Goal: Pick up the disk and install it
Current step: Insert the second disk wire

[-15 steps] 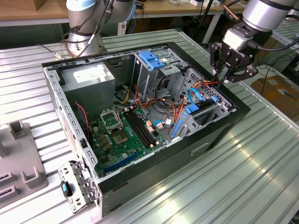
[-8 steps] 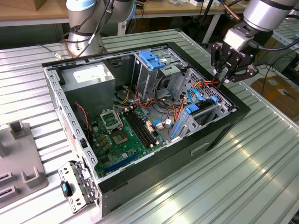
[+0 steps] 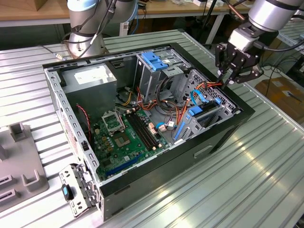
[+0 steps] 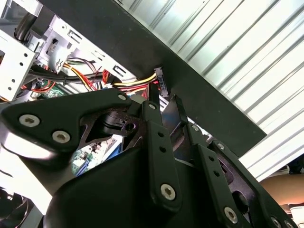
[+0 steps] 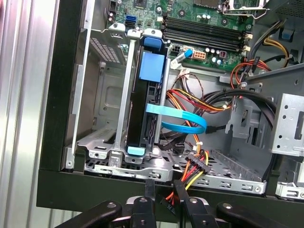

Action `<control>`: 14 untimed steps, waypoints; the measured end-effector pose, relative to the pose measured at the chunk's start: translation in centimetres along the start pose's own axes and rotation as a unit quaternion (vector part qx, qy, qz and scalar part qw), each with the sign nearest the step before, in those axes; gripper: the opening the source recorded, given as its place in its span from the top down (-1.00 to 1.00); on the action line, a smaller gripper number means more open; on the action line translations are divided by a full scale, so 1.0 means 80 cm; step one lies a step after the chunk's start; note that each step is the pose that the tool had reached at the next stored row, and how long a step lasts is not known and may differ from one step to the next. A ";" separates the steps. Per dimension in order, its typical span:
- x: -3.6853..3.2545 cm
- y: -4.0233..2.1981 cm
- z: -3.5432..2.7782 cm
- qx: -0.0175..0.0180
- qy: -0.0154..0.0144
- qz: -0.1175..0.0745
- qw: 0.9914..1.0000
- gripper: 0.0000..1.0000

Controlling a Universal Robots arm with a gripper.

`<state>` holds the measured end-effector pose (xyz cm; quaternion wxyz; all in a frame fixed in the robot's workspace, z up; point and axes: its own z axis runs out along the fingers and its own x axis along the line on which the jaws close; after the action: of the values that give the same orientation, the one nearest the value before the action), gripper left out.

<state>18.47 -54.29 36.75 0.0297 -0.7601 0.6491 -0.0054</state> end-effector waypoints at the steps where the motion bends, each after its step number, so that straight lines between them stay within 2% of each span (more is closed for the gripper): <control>1: 0.0000 -0.0001 0.0000 0.000 0.000 0.000 1.000 0.40; 9: 0.0002 -0.0015 0.0001 0.000 0.000 -0.001 1.000 0.40; 14: 0.0004 -0.0023 0.0001 0.000 -0.001 -0.012 1.000 0.40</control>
<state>18.65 -54.29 36.75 0.0298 -0.7680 0.6397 -0.0051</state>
